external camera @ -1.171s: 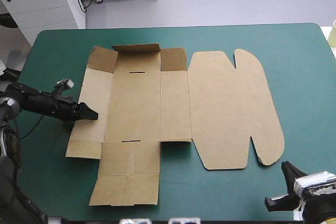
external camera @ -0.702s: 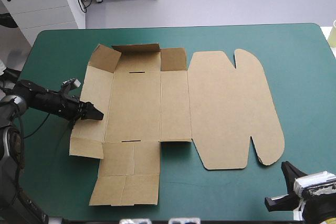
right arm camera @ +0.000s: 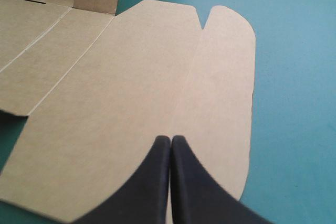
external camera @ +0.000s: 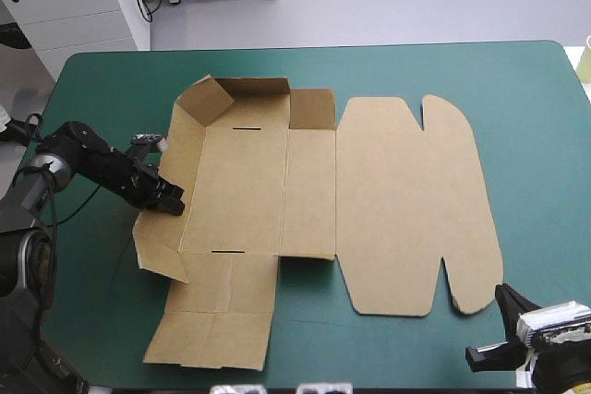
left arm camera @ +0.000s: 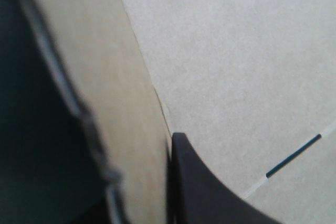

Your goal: Fold the box

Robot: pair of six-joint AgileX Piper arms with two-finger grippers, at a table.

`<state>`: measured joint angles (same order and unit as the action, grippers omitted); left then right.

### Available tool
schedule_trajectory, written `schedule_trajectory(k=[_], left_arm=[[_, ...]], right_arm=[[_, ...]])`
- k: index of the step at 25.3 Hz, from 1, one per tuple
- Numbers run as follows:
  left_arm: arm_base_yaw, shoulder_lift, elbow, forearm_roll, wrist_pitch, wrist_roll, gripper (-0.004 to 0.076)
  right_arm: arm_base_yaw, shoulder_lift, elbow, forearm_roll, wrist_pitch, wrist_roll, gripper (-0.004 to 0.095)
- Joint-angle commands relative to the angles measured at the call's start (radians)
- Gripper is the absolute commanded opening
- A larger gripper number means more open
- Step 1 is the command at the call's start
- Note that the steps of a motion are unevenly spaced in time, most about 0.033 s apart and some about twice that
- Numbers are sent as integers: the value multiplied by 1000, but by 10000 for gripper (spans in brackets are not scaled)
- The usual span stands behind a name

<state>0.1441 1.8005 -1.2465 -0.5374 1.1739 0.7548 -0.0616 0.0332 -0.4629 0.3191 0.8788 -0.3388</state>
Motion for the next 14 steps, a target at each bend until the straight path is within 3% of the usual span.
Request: schedule_trajectory(k=[1, 5, 14], left_arm=[[-84, -105, -101, 205, -45, -31, -8], [-204, -186, -233, 329, -143, -42, -8], [-492, -243, -267, 669, -169, -42, -8]], right_arm=[[-5, 22, -23, 8, -74, -2, -14], [-5, 22, -23, 8, -74, -2, -14], [-5, 22, -23, 8, -74, -2, -14]])
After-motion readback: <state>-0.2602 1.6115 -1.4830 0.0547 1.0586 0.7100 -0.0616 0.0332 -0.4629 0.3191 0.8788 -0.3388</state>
